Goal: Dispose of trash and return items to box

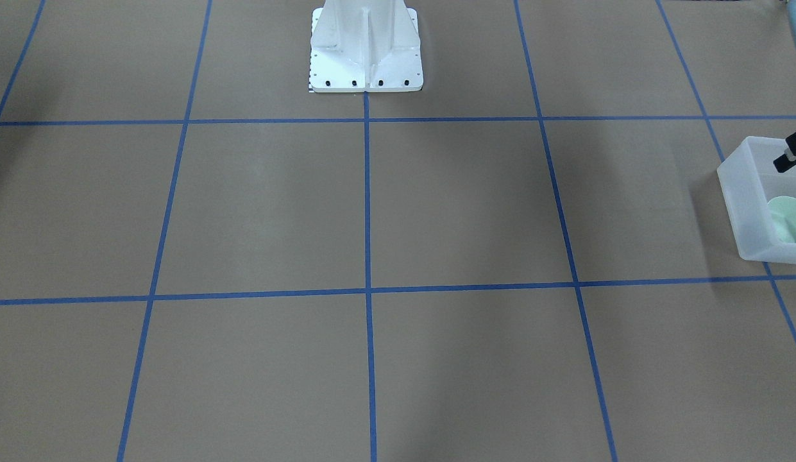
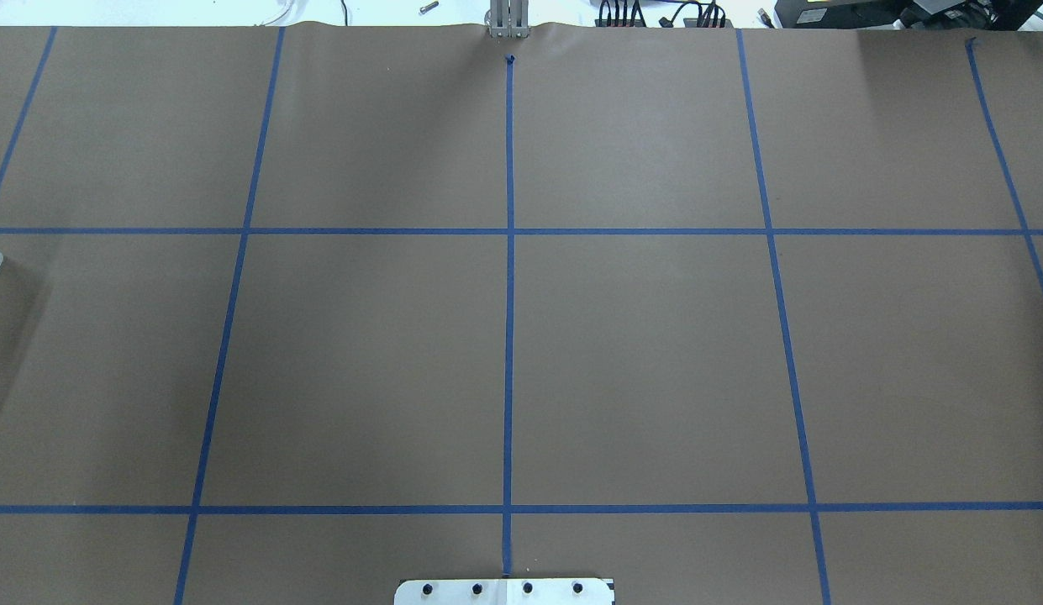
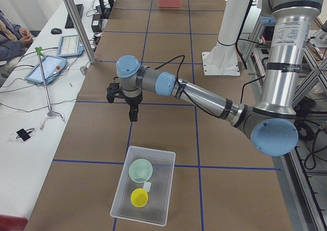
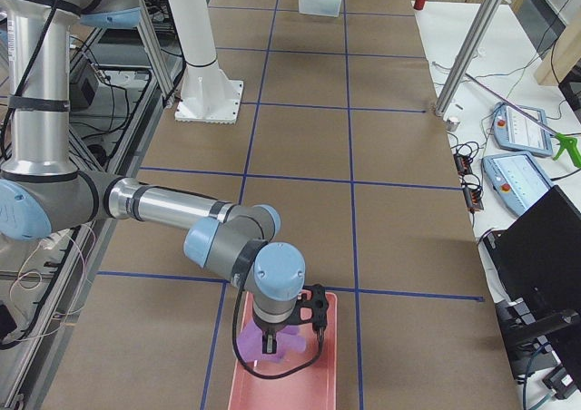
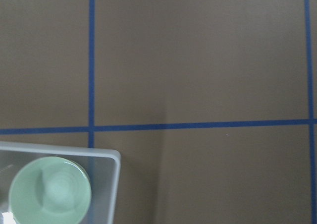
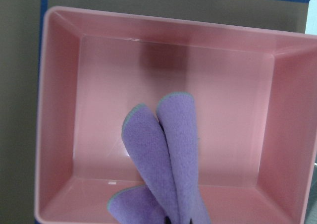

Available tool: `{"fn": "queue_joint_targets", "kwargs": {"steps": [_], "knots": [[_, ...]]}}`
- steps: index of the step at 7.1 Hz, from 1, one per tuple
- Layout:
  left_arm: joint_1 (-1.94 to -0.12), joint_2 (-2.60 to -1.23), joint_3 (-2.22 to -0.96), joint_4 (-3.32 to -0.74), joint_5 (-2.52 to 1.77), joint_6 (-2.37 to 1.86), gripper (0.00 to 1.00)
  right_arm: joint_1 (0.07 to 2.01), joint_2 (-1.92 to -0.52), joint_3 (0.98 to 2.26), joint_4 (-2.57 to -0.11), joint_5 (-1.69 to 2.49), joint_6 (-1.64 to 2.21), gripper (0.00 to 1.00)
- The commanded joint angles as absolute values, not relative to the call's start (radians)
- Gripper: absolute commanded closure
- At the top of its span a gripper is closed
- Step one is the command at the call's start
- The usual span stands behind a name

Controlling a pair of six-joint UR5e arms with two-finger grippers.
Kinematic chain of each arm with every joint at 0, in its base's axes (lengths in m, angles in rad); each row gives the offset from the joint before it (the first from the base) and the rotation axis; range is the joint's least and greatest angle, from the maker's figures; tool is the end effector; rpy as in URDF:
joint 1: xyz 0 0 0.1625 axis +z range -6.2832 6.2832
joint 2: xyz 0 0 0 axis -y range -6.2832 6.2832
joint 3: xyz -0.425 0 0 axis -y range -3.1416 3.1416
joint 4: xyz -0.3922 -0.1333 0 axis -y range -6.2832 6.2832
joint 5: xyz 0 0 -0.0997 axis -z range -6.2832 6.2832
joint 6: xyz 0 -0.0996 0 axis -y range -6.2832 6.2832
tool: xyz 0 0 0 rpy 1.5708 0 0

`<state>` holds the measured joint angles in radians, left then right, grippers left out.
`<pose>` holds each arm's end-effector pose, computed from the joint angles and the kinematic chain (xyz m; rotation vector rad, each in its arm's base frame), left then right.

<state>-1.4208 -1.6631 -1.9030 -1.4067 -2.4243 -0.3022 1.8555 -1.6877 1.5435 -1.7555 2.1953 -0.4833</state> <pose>0.0186 -0.5127 0.4617 0.0479 0.8813 -0.0311 0.1863 -0.3694 0.7496 -0.0631 -0.6928 -0.0878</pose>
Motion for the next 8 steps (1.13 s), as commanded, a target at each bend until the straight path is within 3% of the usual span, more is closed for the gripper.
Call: {"fn": "queue_joint_targets", "kwargs": {"steps": [1, 2, 3, 4, 6, 7, 8], "knots": [[-1.408, -1.654, -1.942, -1.391, -2.425, -0.324, 0.02, 1.859, -1.686, 1.401, -1.631, 2.195, -0.477, 1.00], [-1.408, -1.654, -1.944, -1.391, -2.425, -0.324, 0.02, 1.858, -1.686, 1.387, -1.631, 2.195, -0.474, 1.00], [-1.410, -1.652, -1.944, -1.391, -2.425, -0.322, 0.02, 1.858, -1.674, 1.378, -1.629, 2.194, -0.469, 0.92], [-1.410, -1.652, -1.947, -1.391, -2.425, -0.322, 0.02, 1.856, -1.667, 1.361, -1.629, 2.195, -0.468, 0.71], [-1.410, -1.652, -1.950, -1.391, -2.425, -0.322, 0.02, 1.856, -1.626, 1.359, -1.632, 2.200, -0.415, 0.82], [-1.408, -1.632, -1.966, -1.391, -2.425, -0.324, 0.02, 1.856, -1.625, 1.370, -1.631, 2.206, -0.413, 0.01], [-1.410, -1.632, -1.982, -1.388, -2.425, -0.324, 0.02, 1.858, -1.597, 1.403, -1.646, 2.213, -0.413, 0.00]]}}
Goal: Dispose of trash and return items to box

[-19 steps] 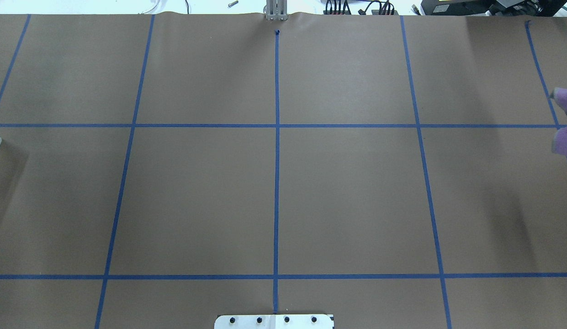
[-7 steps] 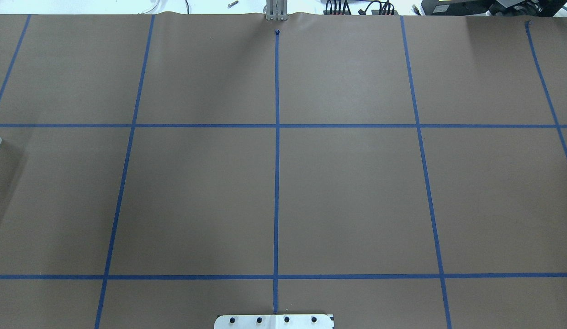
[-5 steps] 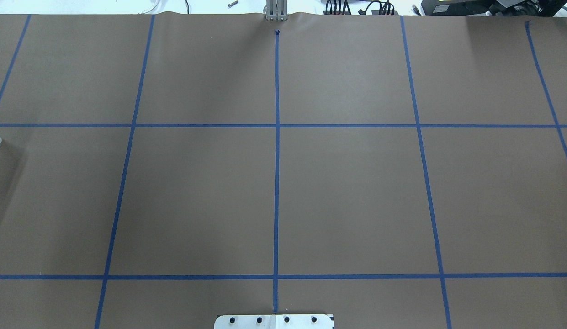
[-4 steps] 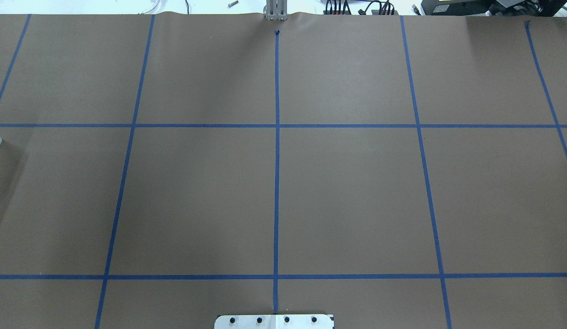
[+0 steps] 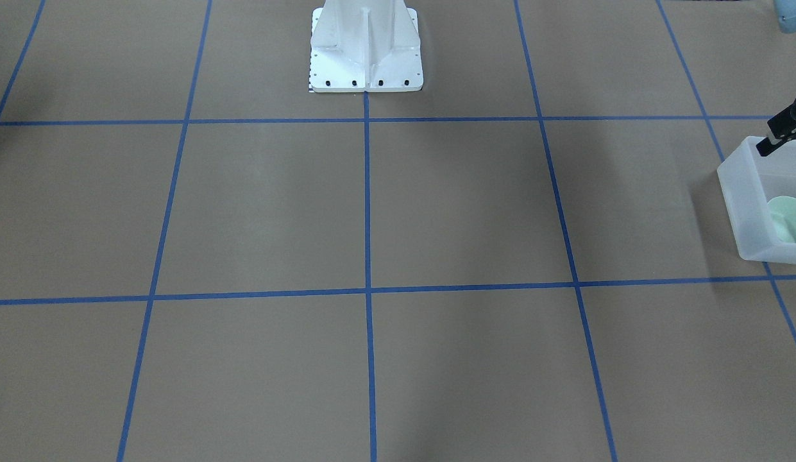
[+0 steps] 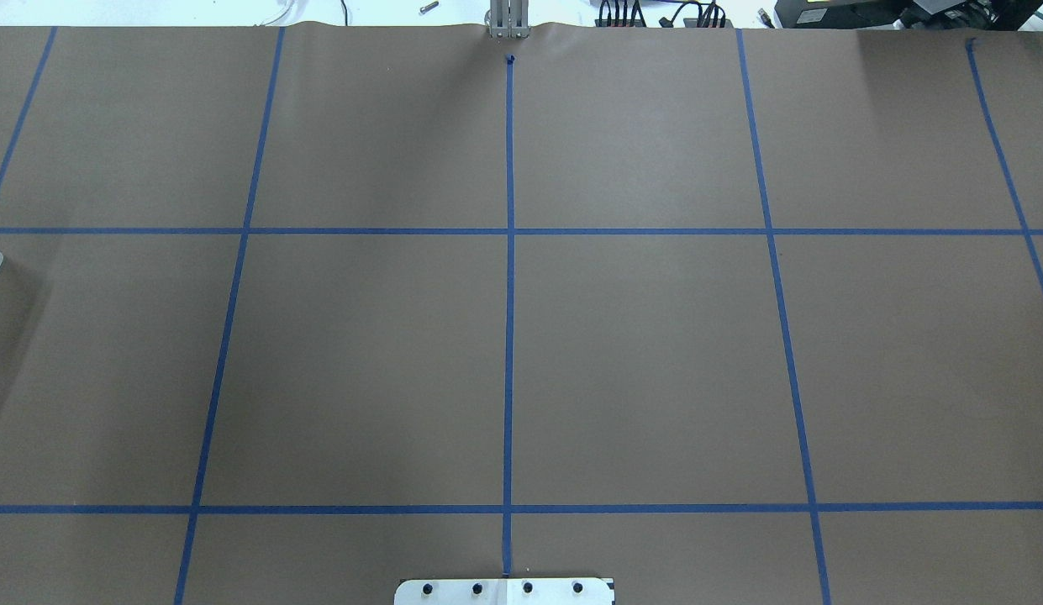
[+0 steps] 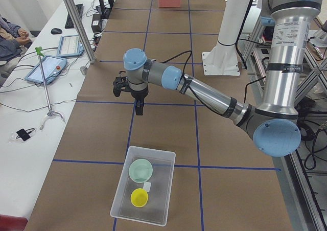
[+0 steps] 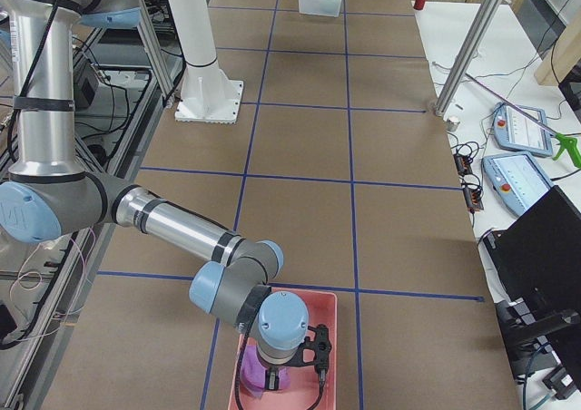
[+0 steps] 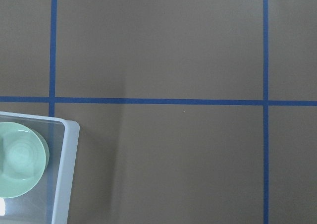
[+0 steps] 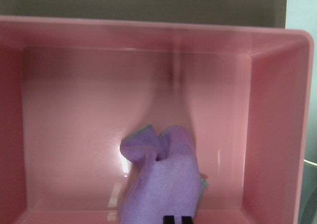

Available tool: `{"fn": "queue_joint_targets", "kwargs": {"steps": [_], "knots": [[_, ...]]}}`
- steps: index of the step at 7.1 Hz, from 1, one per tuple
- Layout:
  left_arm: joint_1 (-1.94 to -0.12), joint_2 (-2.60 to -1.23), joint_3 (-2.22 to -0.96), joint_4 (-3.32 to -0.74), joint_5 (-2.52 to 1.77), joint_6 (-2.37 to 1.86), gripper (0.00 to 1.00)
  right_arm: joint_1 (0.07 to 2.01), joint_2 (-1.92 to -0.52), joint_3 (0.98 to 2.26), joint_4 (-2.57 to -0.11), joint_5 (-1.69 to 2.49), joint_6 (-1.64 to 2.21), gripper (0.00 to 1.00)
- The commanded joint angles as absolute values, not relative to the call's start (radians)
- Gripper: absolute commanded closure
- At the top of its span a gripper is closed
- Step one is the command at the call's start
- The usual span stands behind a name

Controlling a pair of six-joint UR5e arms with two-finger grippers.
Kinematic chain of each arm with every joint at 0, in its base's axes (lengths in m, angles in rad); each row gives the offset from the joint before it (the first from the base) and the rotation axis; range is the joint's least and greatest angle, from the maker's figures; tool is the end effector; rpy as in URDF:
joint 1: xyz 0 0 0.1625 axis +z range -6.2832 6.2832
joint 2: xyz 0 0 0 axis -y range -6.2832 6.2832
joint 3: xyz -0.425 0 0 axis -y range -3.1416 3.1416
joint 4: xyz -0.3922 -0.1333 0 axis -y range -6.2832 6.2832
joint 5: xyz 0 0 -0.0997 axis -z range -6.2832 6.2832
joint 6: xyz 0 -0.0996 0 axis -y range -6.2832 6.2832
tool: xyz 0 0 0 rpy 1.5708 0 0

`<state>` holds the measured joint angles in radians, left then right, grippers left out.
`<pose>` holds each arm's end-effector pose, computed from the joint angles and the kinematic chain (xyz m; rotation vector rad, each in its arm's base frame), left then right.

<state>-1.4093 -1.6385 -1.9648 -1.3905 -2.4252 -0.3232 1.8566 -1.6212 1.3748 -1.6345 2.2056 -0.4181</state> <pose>0.0220 -0.4968 0.4470 0.0526 0.8866 -0.0307 0.1923 -0.3911 0.7894 -0.0641 -0.6941 -0.0285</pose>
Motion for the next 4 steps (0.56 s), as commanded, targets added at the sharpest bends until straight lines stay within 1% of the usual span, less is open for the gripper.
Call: {"fn": "queue_joint_targets", "kwargs": {"steps": [1, 2, 4], "knots": [[-1.410, -1.632, -2.012, -1.361, -2.425, -0.325, 0.02, 1.858, -1.594, 1.484, -1.676, 2.227, -0.411, 0.00], [-1.405, -1.632, -2.069, -1.298, -2.425, -0.327, 0.02, 1.841, -1.594, 1.570, -1.727, 2.308, -0.399, 0.00], [-1.385, -1.612, -2.150, -1.287, -2.421, -0.339, 0.02, 1.702, -1.598, 1.771, -1.740, 2.365, -0.084, 0.00]]}}
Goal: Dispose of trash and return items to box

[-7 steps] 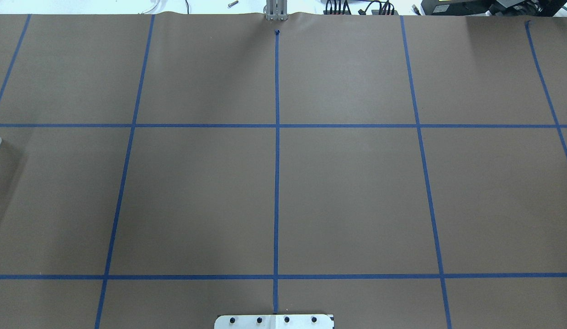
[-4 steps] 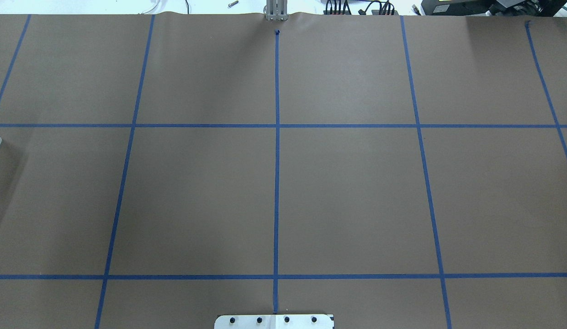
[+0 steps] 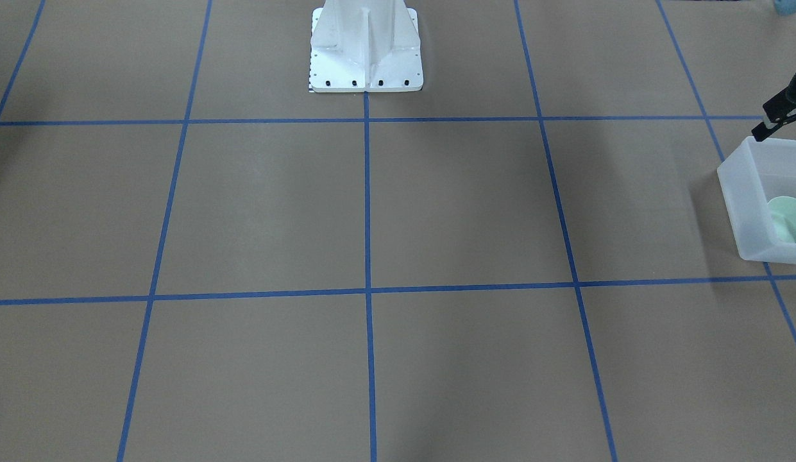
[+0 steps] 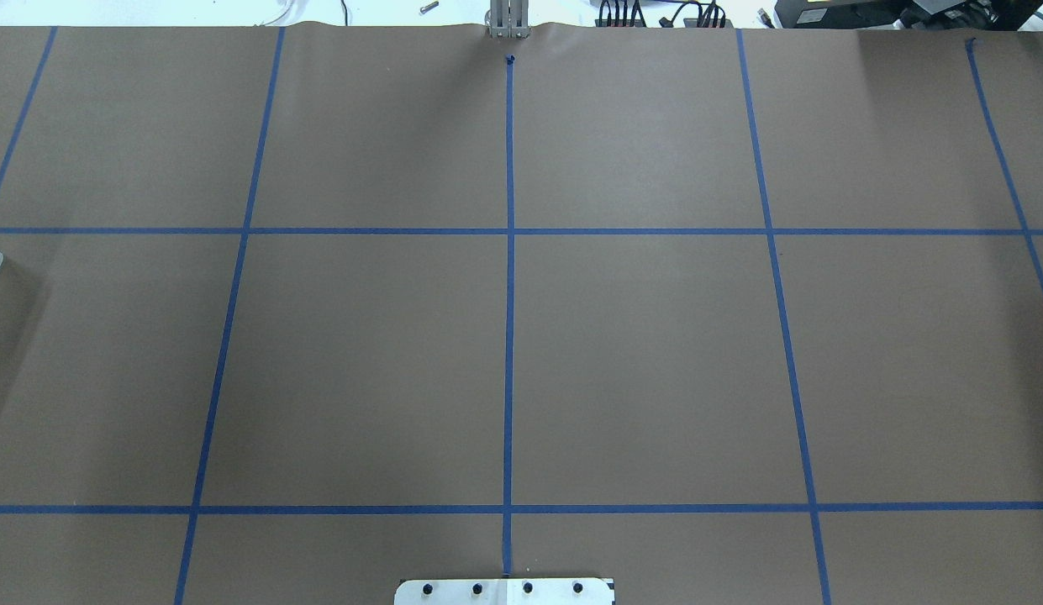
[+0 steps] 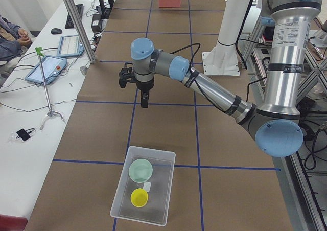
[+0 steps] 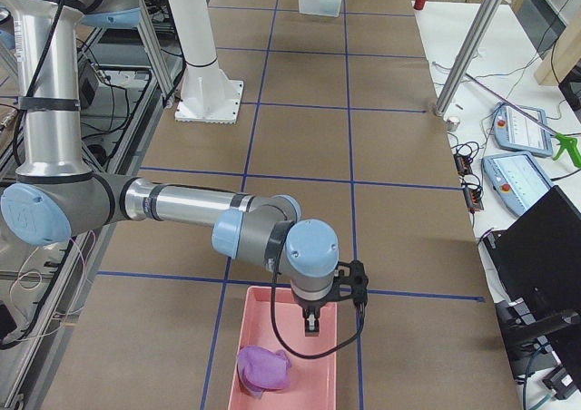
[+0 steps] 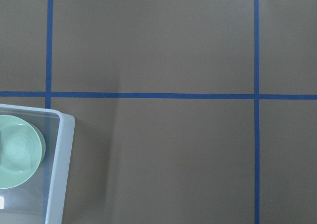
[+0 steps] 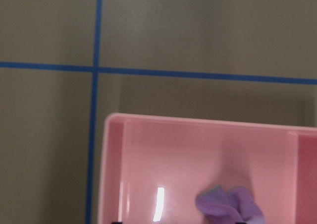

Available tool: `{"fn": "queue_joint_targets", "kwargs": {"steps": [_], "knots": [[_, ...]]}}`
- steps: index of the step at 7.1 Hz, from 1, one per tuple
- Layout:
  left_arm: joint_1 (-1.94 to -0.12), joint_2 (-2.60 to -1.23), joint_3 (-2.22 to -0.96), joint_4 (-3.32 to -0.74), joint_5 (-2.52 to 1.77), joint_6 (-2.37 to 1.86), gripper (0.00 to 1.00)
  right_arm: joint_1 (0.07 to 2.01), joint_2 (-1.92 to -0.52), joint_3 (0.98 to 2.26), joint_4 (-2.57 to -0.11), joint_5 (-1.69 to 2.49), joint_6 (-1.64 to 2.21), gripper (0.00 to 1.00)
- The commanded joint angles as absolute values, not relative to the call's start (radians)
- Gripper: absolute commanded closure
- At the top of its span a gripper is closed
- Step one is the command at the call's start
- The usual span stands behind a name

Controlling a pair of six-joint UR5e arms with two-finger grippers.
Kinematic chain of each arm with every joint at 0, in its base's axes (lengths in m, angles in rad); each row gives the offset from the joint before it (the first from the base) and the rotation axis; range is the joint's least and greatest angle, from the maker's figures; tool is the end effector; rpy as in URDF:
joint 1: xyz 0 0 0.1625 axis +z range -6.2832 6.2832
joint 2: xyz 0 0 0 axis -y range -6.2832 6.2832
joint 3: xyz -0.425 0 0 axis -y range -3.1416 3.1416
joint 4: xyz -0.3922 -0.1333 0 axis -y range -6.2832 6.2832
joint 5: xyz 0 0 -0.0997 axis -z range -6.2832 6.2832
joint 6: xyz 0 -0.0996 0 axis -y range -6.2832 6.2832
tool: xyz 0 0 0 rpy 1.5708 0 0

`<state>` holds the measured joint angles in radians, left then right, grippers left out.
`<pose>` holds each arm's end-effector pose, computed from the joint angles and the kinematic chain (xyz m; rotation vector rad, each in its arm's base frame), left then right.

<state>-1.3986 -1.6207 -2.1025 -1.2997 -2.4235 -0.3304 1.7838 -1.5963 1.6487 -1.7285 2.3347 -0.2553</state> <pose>0.0220 -0.4670 0.4034 0.0719 0.8909 -0.0152 0.1628 -0.4481 0.6488 0.0797 -0.7655 0.0000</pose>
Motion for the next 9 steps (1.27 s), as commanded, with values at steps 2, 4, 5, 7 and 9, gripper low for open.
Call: {"fn": "queue_joint_targets", "kwargs": {"steps": [2, 4, 5, 7, 9], "knots": [[-1.365, -1.585, -2.134, -1.293, -2.413, -0.322, 0.02, 1.657, -1.603, 1.824, -1.741, 2.381, -0.020, 0.00], [-1.371, -1.598, -2.024, -1.292, -2.386, -0.122, 0.02, 1.622, -1.605, 1.839, -1.740, 2.378, -0.020, 0.00], [-1.411, -1.600, -1.970, -1.295, -2.360, -0.042, 0.02, 1.609, -1.605, 1.839, -1.738, 2.369, -0.020, 0.00], [-1.447, -1.603, -1.942, -1.292, -2.361, 0.023, 0.02, 1.602, -1.617, 1.848, -1.736, 2.364, -0.023, 0.00], [-1.448, -1.597, -1.933, -1.293, -2.362, 0.025, 0.02, 1.582, -1.617, 1.845, -1.736, 2.356, -0.025, 0.00]]}}
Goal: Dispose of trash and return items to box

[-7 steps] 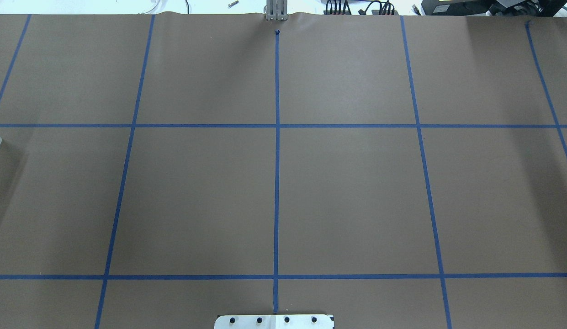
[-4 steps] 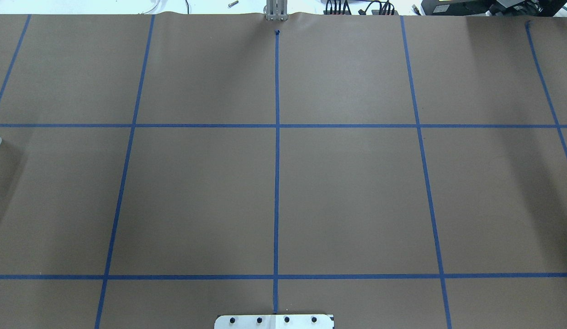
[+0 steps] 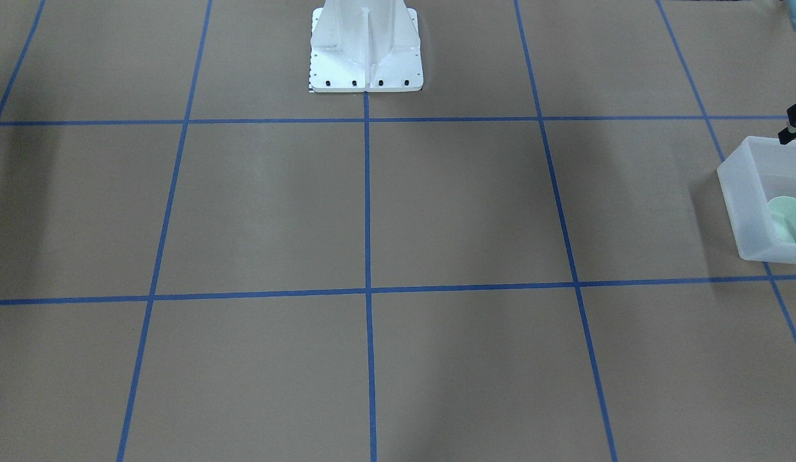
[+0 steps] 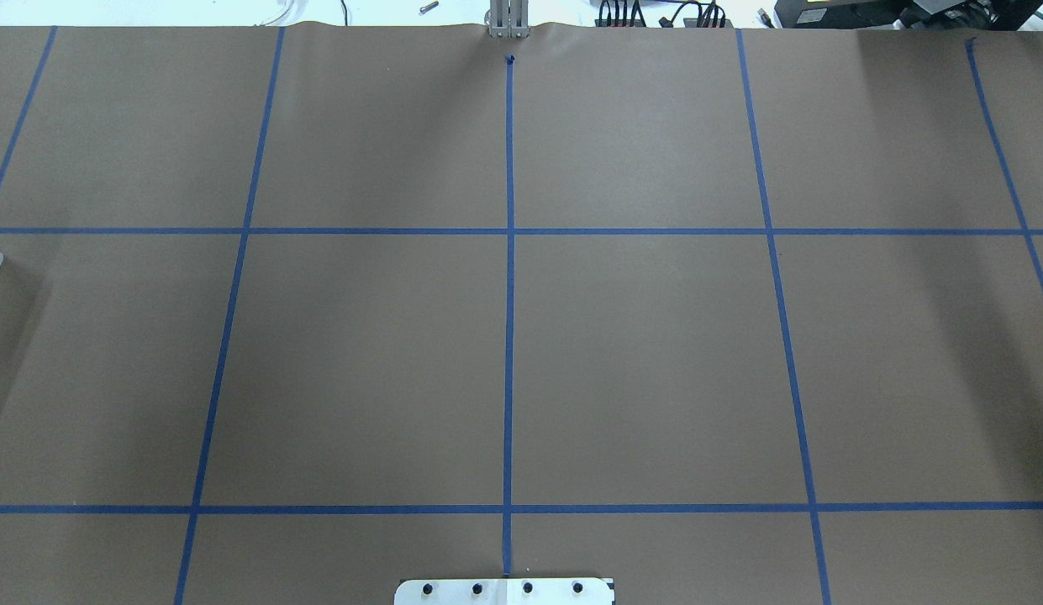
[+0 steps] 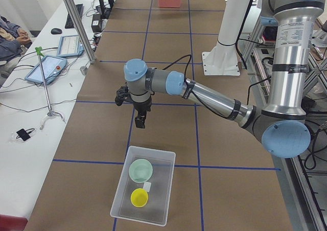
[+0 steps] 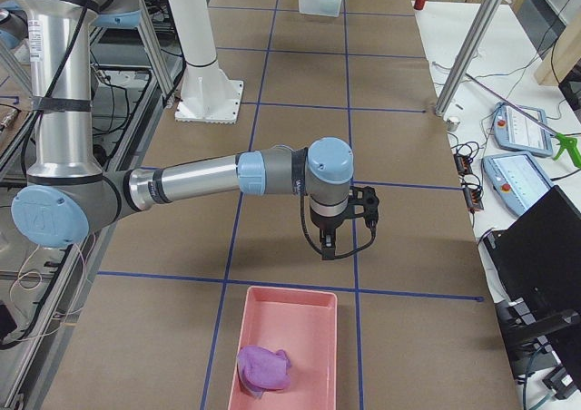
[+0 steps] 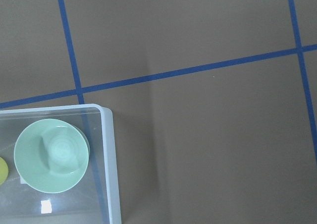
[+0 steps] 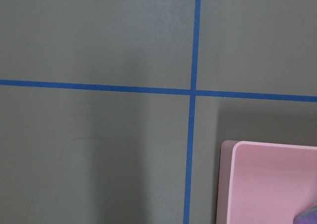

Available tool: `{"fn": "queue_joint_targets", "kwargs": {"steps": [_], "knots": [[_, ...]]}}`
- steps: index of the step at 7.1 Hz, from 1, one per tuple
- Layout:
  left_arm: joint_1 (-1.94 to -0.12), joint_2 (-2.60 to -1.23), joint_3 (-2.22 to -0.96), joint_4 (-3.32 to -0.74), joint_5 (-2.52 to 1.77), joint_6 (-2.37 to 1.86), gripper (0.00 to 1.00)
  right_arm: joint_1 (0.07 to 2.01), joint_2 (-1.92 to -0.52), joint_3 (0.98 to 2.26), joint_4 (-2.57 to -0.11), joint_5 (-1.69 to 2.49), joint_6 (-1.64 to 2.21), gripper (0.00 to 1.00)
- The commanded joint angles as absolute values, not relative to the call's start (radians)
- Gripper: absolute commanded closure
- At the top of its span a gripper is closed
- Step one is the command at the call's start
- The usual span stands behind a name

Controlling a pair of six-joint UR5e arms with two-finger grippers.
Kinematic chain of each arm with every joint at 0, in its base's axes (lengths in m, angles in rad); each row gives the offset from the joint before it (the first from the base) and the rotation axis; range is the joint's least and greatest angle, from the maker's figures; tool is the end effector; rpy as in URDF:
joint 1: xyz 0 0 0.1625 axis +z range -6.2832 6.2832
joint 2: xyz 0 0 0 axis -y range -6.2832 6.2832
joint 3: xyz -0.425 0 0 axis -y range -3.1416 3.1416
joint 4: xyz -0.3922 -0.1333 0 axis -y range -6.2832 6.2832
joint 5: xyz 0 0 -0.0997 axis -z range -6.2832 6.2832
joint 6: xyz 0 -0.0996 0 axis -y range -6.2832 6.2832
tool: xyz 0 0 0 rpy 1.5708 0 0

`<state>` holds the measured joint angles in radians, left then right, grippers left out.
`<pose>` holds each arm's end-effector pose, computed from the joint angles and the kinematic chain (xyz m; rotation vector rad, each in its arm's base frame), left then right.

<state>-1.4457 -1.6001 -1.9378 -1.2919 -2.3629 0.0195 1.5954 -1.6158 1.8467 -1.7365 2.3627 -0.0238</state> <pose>-0.0018 -0.4855 0.4937 0.0694 0.7971 0.1833 0.0739 -0.4650 0.5606 0.0809 -0.7899 -0.0251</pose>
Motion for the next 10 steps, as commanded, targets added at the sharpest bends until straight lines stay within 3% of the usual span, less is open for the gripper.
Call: {"fn": "queue_joint_targets", "kwargs": {"steps": [1, 6, 10], "knots": [[-1.448, -1.598, -1.928, -1.293, -2.358, 0.023, 0.02, 1.577, -1.620, 1.847, -1.736, 2.343, -0.028, 0.00], [-1.523, -1.540, -1.943, -1.290, -2.361, 0.015, 0.02, 1.565, -1.651, 1.841, -1.732, 2.336, -0.035, 0.00], [-1.525, -1.549, -1.850, -1.298, -2.362, 0.018, 0.02, 1.563, -1.654, 1.842, -1.730, 2.298, -0.029, 0.00]]}}
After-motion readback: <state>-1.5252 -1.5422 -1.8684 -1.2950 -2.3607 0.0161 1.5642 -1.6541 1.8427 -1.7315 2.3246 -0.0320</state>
